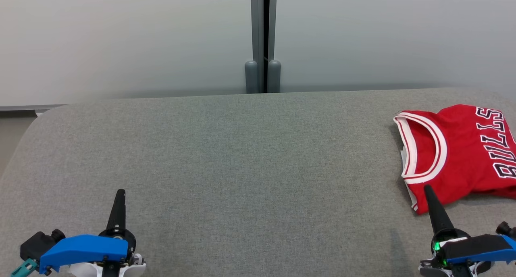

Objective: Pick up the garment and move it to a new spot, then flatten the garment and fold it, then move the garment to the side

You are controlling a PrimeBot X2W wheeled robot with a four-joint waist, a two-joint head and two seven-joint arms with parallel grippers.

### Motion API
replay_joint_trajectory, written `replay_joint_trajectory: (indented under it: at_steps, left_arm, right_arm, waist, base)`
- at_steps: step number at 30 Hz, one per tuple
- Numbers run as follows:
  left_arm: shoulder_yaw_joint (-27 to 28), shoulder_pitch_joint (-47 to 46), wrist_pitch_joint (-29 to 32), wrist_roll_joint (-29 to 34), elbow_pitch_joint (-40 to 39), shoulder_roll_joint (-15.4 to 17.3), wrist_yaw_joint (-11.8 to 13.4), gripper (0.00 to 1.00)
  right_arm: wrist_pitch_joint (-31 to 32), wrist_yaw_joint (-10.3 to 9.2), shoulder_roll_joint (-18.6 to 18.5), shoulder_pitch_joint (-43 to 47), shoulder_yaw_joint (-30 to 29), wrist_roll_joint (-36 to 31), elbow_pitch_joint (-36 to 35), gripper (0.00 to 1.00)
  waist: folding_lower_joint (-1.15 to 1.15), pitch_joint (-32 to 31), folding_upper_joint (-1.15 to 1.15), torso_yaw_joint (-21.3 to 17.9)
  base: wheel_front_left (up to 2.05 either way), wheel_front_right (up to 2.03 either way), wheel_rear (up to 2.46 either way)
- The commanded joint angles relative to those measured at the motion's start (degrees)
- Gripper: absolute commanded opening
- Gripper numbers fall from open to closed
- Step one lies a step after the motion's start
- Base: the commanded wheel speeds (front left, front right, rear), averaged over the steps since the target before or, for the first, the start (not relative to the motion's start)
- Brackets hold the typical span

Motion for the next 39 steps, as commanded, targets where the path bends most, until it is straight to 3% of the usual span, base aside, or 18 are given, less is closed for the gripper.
replay_joint_trajectory:
  at_steps: [1,39]
  left_arm:
    - [0.69,-1.35,0.47,-1.09,-0.26,-0.05,-0.49,0.00]
    - [6.25,-3.43,5.03,-16.96,0.86,-3.12,-3.52,0.00]
  right_arm:
    - [0.24,0.02,-0.44,-1.58,-0.15,1.43,-0.11,0.00]
    - [2.49,0.02,-0.21,-4.80,-0.77,19.67,3.83,0.00]
  waist:
    - [0.00,-0.01,0.00,-0.01]
    - [0.00,-0.45,0.00,-0.48]
  base:
    - [0.00,0.00,0.00]
    - [0.00,0.00,0.00]
